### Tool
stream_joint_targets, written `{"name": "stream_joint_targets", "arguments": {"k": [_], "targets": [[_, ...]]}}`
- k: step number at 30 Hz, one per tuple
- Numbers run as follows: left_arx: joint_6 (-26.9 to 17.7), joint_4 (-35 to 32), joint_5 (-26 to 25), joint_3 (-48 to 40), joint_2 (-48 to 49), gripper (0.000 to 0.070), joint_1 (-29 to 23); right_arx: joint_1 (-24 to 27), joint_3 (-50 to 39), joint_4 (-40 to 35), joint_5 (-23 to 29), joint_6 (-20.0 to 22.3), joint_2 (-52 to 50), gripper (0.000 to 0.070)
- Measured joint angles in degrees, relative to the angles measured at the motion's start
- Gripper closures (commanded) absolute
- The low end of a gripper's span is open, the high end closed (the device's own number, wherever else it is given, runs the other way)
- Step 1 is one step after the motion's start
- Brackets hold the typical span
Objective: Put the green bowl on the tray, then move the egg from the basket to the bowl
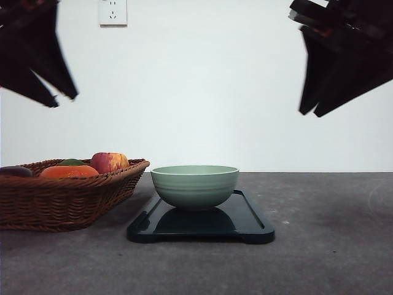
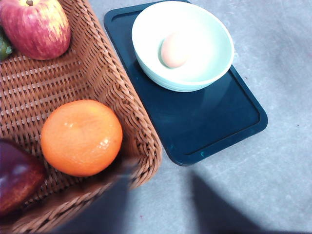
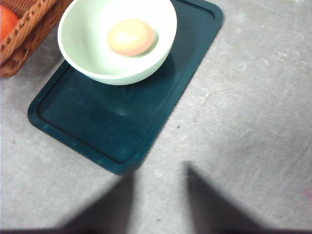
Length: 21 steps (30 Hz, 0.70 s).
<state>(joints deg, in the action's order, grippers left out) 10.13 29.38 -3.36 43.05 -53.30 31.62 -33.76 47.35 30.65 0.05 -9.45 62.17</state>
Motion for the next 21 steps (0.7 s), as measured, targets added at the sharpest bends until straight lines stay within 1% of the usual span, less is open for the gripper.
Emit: {"name": "stream_joint_targets", "arguments": {"k": [17, 18, 21], "targets": [[-0.1, 0.0, 0.0, 0.0, 0.0, 0.0692, 0.0, -0.1, 0.0, -1.1, -0.2, 0.0, 0.0, 0.0687], [-0.5, -0.1, 0.0, 0.0, 0.1, 0.0692, -0.1, -0.1, 0.0, -1.1, -0.2, 0.0, 0.0, 0.0687], [-4.5, -1.9, 0.0, -1.4, 2.5, 0.0692, -1.4, -0.1, 0.0, -1.1, -0.2, 0.0, 0.0, 0.0687]]}}
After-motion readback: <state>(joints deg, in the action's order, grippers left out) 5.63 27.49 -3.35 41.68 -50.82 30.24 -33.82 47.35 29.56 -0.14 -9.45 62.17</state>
